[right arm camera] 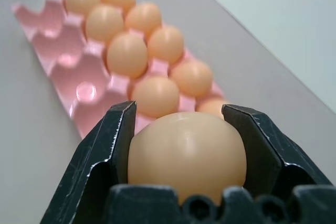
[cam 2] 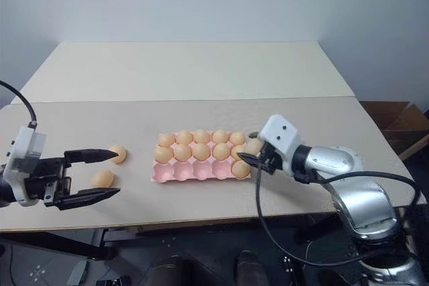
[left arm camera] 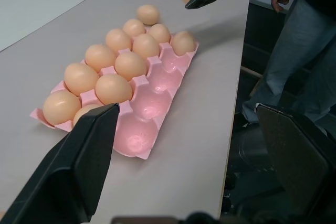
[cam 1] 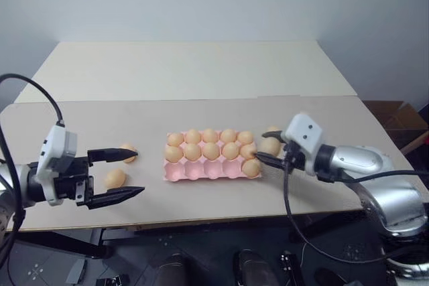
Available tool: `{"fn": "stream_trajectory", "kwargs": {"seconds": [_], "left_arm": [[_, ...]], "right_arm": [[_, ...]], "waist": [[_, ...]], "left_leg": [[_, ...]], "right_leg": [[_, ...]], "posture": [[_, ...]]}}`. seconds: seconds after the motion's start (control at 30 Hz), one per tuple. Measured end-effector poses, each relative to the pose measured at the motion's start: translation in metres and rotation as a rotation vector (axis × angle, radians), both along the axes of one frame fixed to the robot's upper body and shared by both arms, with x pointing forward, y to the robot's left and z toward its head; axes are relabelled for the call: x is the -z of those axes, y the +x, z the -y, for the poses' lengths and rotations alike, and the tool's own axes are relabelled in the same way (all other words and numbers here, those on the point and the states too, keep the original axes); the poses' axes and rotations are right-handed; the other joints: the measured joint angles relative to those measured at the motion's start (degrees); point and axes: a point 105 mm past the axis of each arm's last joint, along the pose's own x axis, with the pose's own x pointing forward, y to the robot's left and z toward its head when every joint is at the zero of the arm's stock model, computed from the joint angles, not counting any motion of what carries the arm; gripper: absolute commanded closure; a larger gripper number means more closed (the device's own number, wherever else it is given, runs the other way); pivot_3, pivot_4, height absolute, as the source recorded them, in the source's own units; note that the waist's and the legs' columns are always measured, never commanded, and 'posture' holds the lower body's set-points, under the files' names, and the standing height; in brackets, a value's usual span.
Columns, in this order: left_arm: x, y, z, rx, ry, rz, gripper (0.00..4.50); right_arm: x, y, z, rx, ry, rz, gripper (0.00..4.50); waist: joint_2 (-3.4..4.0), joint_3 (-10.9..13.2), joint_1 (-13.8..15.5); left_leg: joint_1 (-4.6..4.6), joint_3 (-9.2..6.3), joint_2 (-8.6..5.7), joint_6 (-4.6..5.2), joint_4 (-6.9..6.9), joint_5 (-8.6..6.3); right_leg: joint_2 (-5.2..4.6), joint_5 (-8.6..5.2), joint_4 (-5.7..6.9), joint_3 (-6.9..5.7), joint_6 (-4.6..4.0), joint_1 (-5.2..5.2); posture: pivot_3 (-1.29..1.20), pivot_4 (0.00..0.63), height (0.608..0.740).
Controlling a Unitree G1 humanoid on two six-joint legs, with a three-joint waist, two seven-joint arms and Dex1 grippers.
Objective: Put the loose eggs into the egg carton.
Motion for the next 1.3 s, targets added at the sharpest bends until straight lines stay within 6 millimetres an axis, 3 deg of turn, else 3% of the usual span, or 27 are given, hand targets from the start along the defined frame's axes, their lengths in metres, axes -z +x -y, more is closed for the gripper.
{"fn": "stream_trajectory", "kwargs": {"seconds": [0.2,0.23,0.37,0.47,0.6,0.83,1.1,1.3], "left_arm": [[-0.005,0.001,0.002,0.001,-0.029,0.008,0.00],[-0.005,0.001,0.001,-0.005,-0.032,0.003,0.00],[-0.009,0.001,0.000,-0.008,-0.044,0.013,0.00],[-0.010,0.000,0.000,-0.010,-0.047,0.016,0.00],[-0.011,0.000,0.000,-0.007,-0.054,0.017,0.00],[-0.020,0.003,0.003,0.003,-0.112,0.037,0.00],[-0.022,0.006,-0.008,-0.045,-0.121,0.048,0.00],[-0.021,0.008,-0.013,-0.057,-0.116,0.053,0.00]], "right_arm": [[0.029,0.002,-0.034,-0.048,-0.009,-0.074,1.91],[0.036,0.003,-0.038,-0.045,-0.022,-0.084,1.22],[0.048,0.005,-0.040,-0.034,-0.055,-0.107,0.02],[0.045,0.006,-0.039,-0.025,-0.039,-0.104,0.02],[0.027,0.009,-0.033,0.001,0.013,-0.070,0.02],[-0.014,0.002,0.010,0.052,0.037,0.006,0.02],[0.011,-0.024,0.101,0.269,-0.076,-0.135,0.02],[0.020,-0.030,0.115,0.326,-0.076,-0.157,0.02]], "waist": [[0.00,0.00,0.10],[0.00,0.00,0.08],[0.00,0.00,0.05],[0.00,0.00,0.02],[0.00,0.00,0.03],[0.00,0.00,0.32],[-0.01,0.00,0.75],[-0.01,0.00,-0.04]], "left_leg": [[-0.07,0.01,-0.06,0.00,0.00,0.00],[-0.08,0.01,-0.06,0.00,0.00,0.00],[-0.08,0.02,-0.06,0.00,0.00,0.00],[-0.05,0.01,-0.04,0.00,0.00,0.00],[-0.05,0.01,-0.03,0.00,0.00,0.00],[-0.09,0.00,-0.05,0.00,0.00,0.00],[-0.02,-0.01,-0.05,0.00,-0.03,0.00],[0.13,0.02,-0.02,-0.01,-0.02,0.01]], "right_leg": [[-0.06,0.03,-0.04,0.00,0.01,-0.03],[-0.06,0.03,-0.05,0.00,0.01,-0.03],[-0.05,0.04,-0.03,0.00,0.01,-0.06],[-0.03,0.05,0.01,-0.01,0.02,-0.05],[-0.02,0.06,0.03,-0.01,0.03,-0.05],[-0.05,0.09,-0.08,-0.03,0.10,-0.02],[-0.04,-0.01,-0.08,-0.03,0.01,0.04],[-0.02,-0.28,-0.01,0.06,0.21,0.08]], "posture": [[0.00,0.150,0.740],[0.00,0.150,0.740],[0.00,0.150,0.740],[0.00,0.150,0.740],[0.00,0.150,0.740],[0.00,0.150,0.740],[0.00,0.150,0.740],[0.00,0.150,0.740]]}}
